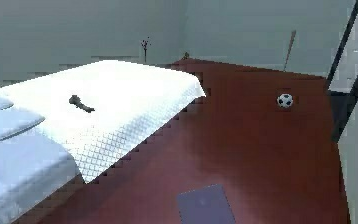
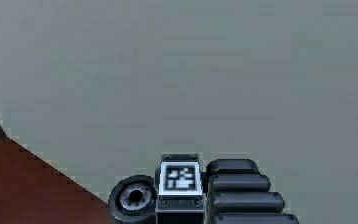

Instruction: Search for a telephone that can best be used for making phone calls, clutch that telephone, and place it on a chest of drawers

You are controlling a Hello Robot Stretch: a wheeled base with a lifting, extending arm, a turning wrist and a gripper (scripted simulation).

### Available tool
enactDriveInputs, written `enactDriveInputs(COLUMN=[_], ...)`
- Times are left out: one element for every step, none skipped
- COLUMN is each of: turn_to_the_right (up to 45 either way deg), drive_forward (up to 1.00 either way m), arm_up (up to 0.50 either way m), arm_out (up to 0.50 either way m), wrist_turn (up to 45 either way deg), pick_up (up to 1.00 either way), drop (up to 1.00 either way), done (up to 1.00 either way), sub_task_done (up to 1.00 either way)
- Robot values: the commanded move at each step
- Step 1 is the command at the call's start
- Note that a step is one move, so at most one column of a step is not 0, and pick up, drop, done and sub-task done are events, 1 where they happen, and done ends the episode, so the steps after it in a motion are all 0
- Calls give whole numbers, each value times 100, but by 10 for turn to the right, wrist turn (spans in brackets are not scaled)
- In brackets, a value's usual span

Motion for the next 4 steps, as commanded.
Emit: enactDriveInputs(turn_to_the_right=[450,30,0,-270], drive_forward=[0,0,10,0], arm_up=[0,0,0,0], arm_out=[0,0,0,0], wrist_turn=[0,0,0,0], pick_up=[0,0,0,0], drop=[0,0,0,0], done=[0,0,0,0], sub_task_done=[0,0,0,0])
